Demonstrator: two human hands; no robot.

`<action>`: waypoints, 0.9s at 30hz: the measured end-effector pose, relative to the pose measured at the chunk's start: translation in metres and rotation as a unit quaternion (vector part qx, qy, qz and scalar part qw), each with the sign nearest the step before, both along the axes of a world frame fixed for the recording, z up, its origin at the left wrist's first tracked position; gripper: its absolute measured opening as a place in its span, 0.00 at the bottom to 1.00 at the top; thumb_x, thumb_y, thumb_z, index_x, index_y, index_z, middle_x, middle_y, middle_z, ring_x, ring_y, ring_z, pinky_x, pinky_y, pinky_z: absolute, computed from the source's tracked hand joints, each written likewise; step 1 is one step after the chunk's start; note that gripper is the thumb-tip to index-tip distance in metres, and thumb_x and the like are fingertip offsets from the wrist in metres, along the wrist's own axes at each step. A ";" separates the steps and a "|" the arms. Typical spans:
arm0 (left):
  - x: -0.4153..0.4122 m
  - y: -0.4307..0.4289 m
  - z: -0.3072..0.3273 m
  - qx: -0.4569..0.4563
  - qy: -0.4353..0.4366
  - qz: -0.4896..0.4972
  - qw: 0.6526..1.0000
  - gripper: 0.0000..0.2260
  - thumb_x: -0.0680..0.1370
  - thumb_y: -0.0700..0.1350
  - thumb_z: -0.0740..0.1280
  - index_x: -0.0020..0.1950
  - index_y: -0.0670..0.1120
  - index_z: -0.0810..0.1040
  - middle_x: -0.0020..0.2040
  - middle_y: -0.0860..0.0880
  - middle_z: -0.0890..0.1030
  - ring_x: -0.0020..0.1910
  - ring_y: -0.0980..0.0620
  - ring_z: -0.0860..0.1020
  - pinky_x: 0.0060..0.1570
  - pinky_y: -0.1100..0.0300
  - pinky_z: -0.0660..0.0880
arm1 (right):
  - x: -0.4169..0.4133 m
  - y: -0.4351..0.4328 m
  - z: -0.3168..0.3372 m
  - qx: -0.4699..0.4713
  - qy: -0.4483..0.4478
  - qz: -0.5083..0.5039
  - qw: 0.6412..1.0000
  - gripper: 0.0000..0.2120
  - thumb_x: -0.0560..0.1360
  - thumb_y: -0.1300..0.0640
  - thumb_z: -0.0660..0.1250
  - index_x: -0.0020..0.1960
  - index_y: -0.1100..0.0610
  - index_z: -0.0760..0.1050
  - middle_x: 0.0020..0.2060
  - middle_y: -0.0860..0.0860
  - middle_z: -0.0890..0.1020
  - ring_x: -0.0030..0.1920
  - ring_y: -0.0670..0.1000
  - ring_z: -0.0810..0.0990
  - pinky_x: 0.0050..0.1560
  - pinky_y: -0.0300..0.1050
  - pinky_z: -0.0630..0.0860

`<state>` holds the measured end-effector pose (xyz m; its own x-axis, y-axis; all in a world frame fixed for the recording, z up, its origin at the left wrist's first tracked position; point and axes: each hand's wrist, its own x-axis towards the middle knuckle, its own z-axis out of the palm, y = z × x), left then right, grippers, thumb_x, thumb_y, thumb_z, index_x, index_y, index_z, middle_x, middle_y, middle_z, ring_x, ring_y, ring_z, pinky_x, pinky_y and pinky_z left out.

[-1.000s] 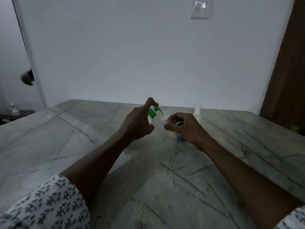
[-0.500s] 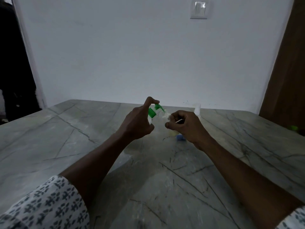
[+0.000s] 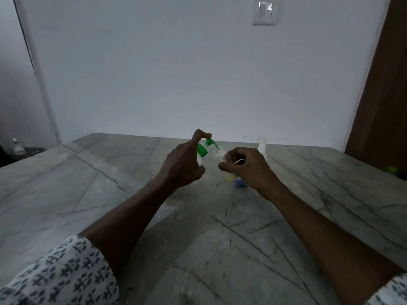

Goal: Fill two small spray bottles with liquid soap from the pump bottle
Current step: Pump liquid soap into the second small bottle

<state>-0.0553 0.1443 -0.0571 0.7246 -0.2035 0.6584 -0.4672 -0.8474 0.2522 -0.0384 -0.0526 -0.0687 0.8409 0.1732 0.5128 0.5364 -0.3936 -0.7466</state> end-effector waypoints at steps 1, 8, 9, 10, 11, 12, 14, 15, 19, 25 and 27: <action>0.000 0.000 0.000 0.001 0.001 0.002 1.000 0.36 0.68 0.41 0.74 0.69 0.55 0.59 0.54 0.44 0.81 0.38 0.47 0.79 0.39 0.48 0.81 | 0.000 0.000 0.000 0.000 0.000 0.000 1.000 0.08 0.68 0.53 0.77 0.43 0.51 0.79 0.39 0.49 0.83 0.40 0.48 0.82 0.43 0.44 0.80; 0.001 -0.002 0.000 0.006 0.000 0.017 1.000 0.32 0.69 0.41 0.75 0.66 0.53 0.61 0.56 0.44 0.82 0.39 0.47 0.80 0.38 0.49 0.81 | 0.002 0.001 -0.003 -0.014 0.003 0.003 1.000 0.10 0.67 0.52 0.77 0.46 0.54 0.81 0.40 0.50 0.84 0.41 0.50 0.82 0.41 0.42 0.79; 0.001 -0.002 0.000 0.004 -0.001 0.018 1.000 0.32 0.69 0.41 0.74 0.67 0.53 0.62 0.56 0.44 0.82 0.38 0.47 0.80 0.38 0.50 0.81 | 0.002 0.001 -0.003 -0.011 0.004 0.004 1.000 0.10 0.67 0.52 0.77 0.45 0.54 0.81 0.40 0.50 0.84 0.41 0.49 0.82 0.41 0.42 0.79; 0.000 -0.002 0.000 0.001 -0.001 0.018 1.000 0.32 0.69 0.41 0.74 0.68 0.53 0.62 0.56 0.44 0.82 0.38 0.47 0.79 0.37 0.50 0.81 | 0.002 0.001 -0.002 -0.007 0.006 0.005 1.000 0.09 0.68 0.52 0.77 0.45 0.54 0.81 0.40 0.50 0.84 0.41 0.49 0.82 0.41 0.42 0.79; 0.000 -0.002 0.001 -0.001 0.000 0.016 1.000 0.33 0.69 0.40 0.74 0.69 0.52 0.62 0.56 0.44 0.82 0.38 0.47 0.79 0.36 0.51 0.80 | 0.002 0.000 -0.001 0.000 0.009 0.007 1.000 0.09 0.68 0.53 0.77 0.45 0.54 0.81 0.41 0.51 0.84 0.41 0.49 0.82 0.41 0.42 0.79; -0.001 -0.002 0.001 -0.003 0.002 0.013 1.000 0.34 0.69 0.40 0.74 0.70 0.53 0.61 0.56 0.44 0.82 0.38 0.48 0.79 0.36 0.52 0.80 | 0.002 0.000 -0.001 0.007 0.012 0.009 1.000 0.09 0.68 0.53 0.76 0.46 0.54 0.81 0.41 0.51 0.84 0.42 0.50 0.82 0.42 0.43 0.79; -0.001 -0.002 0.001 -0.005 0.004 0.008 1.000 0.35 0.69 0.40 0.74 0.71 0.53 0.61 0.56 0.44 0.82 0.38 0.48 0.78 0.36 0.53 0.79 | 0.001 0.000 0.000 0.013 0.016 0.010 1.000 0.09 0.68 0.53 0.76 0.46 0.54 0.81 0.42 0.51 0.83 0.44 0.51 0.82 0.45 0.45 0.80; -0.001 -0.001 0.002 -0.005 0.005 0.004 1.000 0.35 0.69 0.40 0.74 0.71 0.53 0.61 0.56 0.44 0.82 0.38 0.48 0.78 0.36 0.54 0.78 | 0.001 0.000 0.000 0.014 0.018 0.010 1.000 0.08 0.68 0.53 0.76 0.45 0.52 0.80 0.42 0.51 0.83 0.44 0.51 0.82 0.45 0.45 0.79; 0.001 -0.001 0.001 -0.004 0.005 0.000 1.000 0.35 0.68 0.40 0.74 0.70 0.54 0.60 0.56 0.44 0.81 0.40 0.47 0.79 0.39 0.50 0.80 | 0.000 -0.001 0.001 0.012 0.026 0.015 0.999 0.06 0.69 0.53 0.76 0.43 0.49 0.79 0.43 0.51 0.83 0.44 0.50 0.81 0.43 0.40 0.78; 0.002 -0.001 0.000 0.003 0.005 0.005 1.000 0.32 0.68 0.41 0.74 0.65 0.56 0.60 0.54 0.44 0.82 0.39 0.45 0.80 0.38 0.48 0.81 | 0.001 -0.002 -0.002 0.004 0.037 0.029 0.999 0.08 0.69 0.54 0.76 0.46 0.55 0.81 0.44 0.54 0.84 0.44 0.53 0.83 0.45 0.47 0.80; 0.002 -0.001 0.000 0.003 0.004 0.009 1.000 0.32 0.68 0.41 0.73 0.64 0.56 0.59 0.53 0.44 0.82 0.38 0.45 0.80 0.37 0.48 0.81 | 0.001 -0.001 -0.002 -0.001 0.041 0.031 0.999 0.09 0.69 0.53 0.75 0.46 0.55 0.81 0.44 0.54 0.84 0.45 0.53 0.83 0.47 0.48 0.81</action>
